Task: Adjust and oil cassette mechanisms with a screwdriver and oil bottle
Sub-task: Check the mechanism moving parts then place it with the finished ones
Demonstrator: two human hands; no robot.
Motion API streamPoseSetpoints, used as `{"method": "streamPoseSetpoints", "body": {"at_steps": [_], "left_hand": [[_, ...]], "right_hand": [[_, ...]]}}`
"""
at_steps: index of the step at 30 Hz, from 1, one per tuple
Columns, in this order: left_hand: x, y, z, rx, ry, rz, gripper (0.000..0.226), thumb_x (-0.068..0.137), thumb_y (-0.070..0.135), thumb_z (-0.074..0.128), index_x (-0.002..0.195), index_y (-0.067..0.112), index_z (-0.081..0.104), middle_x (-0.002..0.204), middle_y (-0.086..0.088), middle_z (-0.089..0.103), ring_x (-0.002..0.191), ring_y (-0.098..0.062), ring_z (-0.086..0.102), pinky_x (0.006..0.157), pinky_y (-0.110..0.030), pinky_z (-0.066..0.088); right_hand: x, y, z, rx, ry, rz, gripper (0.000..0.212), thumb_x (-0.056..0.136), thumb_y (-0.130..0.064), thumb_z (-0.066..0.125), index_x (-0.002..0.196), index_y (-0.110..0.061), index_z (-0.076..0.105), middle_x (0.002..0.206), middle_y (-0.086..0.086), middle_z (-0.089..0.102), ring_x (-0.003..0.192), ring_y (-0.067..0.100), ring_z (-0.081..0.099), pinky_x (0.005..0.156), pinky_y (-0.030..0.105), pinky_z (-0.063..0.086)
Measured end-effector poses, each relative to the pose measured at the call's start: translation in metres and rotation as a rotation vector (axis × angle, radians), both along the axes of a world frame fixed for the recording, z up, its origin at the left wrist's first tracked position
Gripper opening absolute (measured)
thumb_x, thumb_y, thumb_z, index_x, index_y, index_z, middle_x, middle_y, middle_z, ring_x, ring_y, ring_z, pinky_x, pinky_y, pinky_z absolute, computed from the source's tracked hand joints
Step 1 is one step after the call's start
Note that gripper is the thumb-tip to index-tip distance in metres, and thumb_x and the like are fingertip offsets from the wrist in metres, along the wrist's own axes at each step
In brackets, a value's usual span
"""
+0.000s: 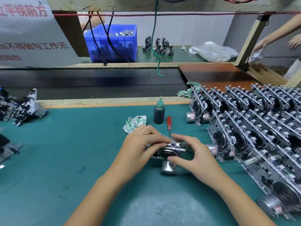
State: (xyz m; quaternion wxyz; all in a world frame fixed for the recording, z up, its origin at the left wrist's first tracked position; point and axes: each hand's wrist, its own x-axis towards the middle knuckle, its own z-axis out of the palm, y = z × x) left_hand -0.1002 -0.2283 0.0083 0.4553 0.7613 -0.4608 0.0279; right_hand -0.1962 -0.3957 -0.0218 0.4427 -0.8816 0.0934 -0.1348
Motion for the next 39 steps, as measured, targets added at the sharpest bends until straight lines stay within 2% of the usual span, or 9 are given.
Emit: {"method": "streamPoseSetpoints", "body": {"at_steps": [3,6,13,17,20,24,27,33,39], "left_hand": [[0.0,-0.003,0.0,0.01,-0.03,0.012,0.018,0.084,0.018,0.062,0.094,0.02,0.077,0.081,0.011,0.059,0.081,-0.005,0.051,0.076,-0.019,0.041],[-0.001,-0.005,-0.001,0.013,-0.098,0.036,0.017,0.085,0.017,0.062,0.093,0.018,0.076,0.082,0.01,0.058,0.082,-0.004,0.05,0.076,-0.015,0.039],[0.001,-0.005,-0.003,0.006,-0.134,0.044,0.016,0.084,0.018,0.062,0.092,0.019,0.076,0.082,0.011,0.058,0.081,-0.003,0.05,0.076,-0.011,0.038],[0.001,-0.006,-0.004,0.014,-0.131,0.042,0.016,0.084,0.019,0.063,0.092,0.02,0.076,0.082,0.011,0.059,0.081,-0.002,0.05,0.076,-0.01,0.036],[0.001,-0.005,-0.004,0.003,-0.119,0.042,0.016,0.084,0.019,0.063,0.093,0.02,0.076,0.081,0.009,0.06,0.081,-0.003,0.051,0.076,-0.012,0.038],[0.001,-0.005,-0.003,0.009,-0.101,0.038,0.017,0.084,0.019,0.063,0.094,0.02,0.076,0.081,0.01,0.06,0.082,-0.002,0.05,0.076,-0.012,0.038],[0.002,-0.005,-0.002,0.015,-0.104,0.031,0.017,0.085,0.019,0.063,0.094,0.018,0.077,0.082,0.012,0.058,0.082,-0.002,0.049,0.077,-0.011,0.037],[0.003,-0.005,-0.004,0.004,-0.107,0.027,0.018,0.084,0.019,0.062,0.094,0.017,0.077,0.081,0.01,0.058,0.081,-0.003,0.049,0.075,-0.012,0.038],[0.002,-0.004,-0.005,-0.014,-0.134,0.021,0.016,0.083,0.016,0.064,0.093,0.016,0.076,0.076,0.01,0.053,0.076,-0.004,0.047,0.072,-0.012,0.037]], "right_hand": [[-0.008,-0.005,-0.004,-0.337,-0.025,-0.099,0.042,0.067,-0.042,0.081,0.106,-0.034,0.067,0.092,-0.02,0.059,0.094,0.004,0.054,0.084,0.014,0.036],[-0.013,-0.005,-0.009,-0.626,-0.067,-0.083,0.026,0.069,-0.043,0.078,0.074,-0.019,0.072,0.079,-0.004,0.065,0.076,0.02,0.062,0.07,0.025,0.042],[-0.015,-0.012,-0.004,-0.669,0.015,0.021,0.032,0.074,-0.05,0.066,0.076,-0.019,0.069,0.079,-0.004,0.064,0.08,0.021,0.061,0.072,0.029,0.045],[-0.01,-0.016,0.004,-0.527,0.123,0.045,0.044,0.073,-0.067,0.059,0.099,-0.032,0.066,0.095,-0.015,0.056,0.094,0.007,0.049,0.083,0.023,0.036],[0.001,-0.011,0.007,-0.276,0.067,0.094,0.045,0.071,-0.051,0.072,0.111,-0.044,0.054,0.105,-0.023,0.056,0.105,-0.004,0.045,0.091,0.015,0.034],[0.011,0.002,-0.001,-0.014,0.005,0.055,0.031,0.071,-0.02,0.081,0.093,-0.028,0.061,0.094,-0.016,0.062,0.098,0.008,0.056,0.087,0.017,0.04],[0.012,0.001,-0.002,0.142,-0.019,0.033,0.036,0.068,-0.015,0.083,0.096,-0.026,0.064,0.096,-0.016,0.066,0.098,0.003,0.059,0.087,0.014,0.041],[0.013,-0.001,-0.004,0.172,-0.028,0.072,0.032,0.069,-0.01,0.083,0.096,-0.019,0.068,0.103,-0.009,0.065,0.103,0.004,0.059,0.092,0.018,0.04],[0.013,-0.003,-0.002,0.135,-0.046,0.109,0.031,0.072,-0.017,0.081,0.097,-0.029,0.067,0.104,-0.014,0.066,0.107,0.005,0.057,0.094,0.022,0.04]]}}
